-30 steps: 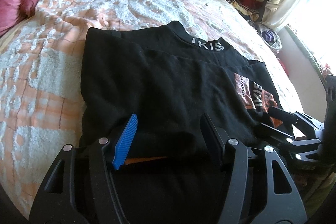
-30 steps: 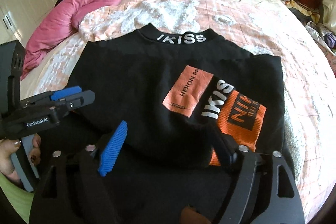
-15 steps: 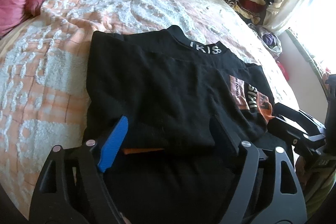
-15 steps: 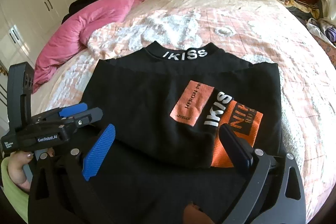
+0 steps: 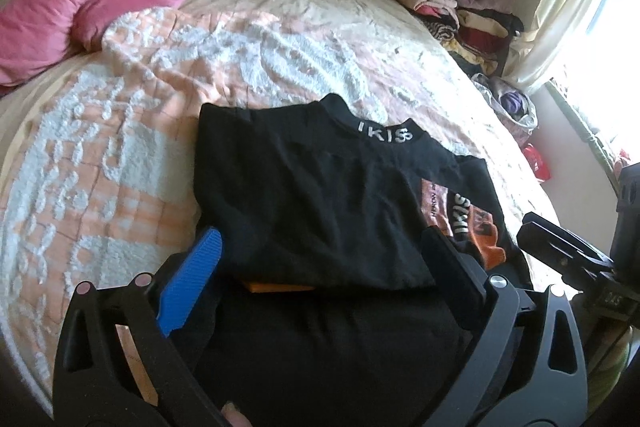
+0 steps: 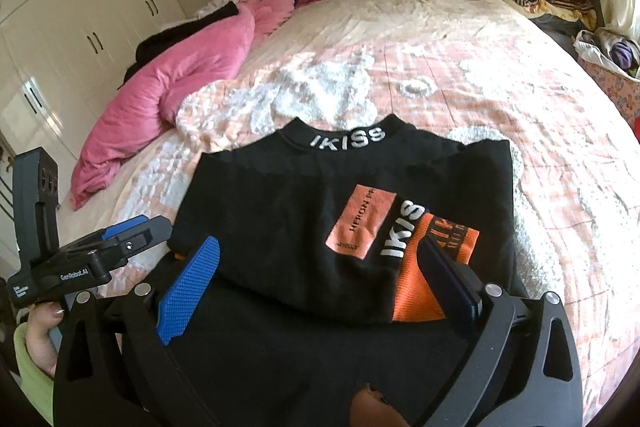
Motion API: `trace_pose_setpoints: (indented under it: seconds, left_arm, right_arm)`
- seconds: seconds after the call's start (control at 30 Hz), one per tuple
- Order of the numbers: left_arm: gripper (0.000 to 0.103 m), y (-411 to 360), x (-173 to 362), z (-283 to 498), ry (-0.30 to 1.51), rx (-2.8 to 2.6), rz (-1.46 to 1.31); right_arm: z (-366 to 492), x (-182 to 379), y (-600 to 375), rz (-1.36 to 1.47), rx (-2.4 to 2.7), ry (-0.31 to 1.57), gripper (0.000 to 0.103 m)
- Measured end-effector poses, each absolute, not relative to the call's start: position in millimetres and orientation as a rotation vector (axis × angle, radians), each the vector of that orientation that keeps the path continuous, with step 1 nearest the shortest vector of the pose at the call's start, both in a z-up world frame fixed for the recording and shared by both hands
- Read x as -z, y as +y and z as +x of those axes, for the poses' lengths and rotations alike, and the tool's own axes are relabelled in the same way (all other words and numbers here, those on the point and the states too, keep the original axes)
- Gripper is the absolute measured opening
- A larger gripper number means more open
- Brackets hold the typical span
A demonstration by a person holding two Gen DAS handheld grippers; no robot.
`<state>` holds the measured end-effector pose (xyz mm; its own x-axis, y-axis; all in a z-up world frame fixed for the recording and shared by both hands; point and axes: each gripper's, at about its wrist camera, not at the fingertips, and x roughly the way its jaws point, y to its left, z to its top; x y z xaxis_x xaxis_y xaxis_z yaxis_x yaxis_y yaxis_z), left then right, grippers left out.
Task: Fold small clothes
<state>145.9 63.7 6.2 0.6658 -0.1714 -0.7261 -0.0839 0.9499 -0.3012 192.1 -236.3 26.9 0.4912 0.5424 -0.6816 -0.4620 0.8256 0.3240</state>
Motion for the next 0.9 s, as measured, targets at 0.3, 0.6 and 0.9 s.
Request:
trace_pose_setpoints:
  seconds: [0.3,0.6,0.9]
  left_arm:
    - [0.093,59,-22,134,0.819,0.063,-0.304]
    - [0.093,57,-35,119,0.791,0.078,-0.291]
    - [0.093,57,-44,102,0.769,0.089,-0.281]
  right_arm:
    - [178,-46,-242,0.117,-0.630,0.810,0.099]
    - [157,-60,-253,0.161,-0.628,0.777,0.099]
    - [120,-65,-255,0.174,-0.640,0.760,0.099]
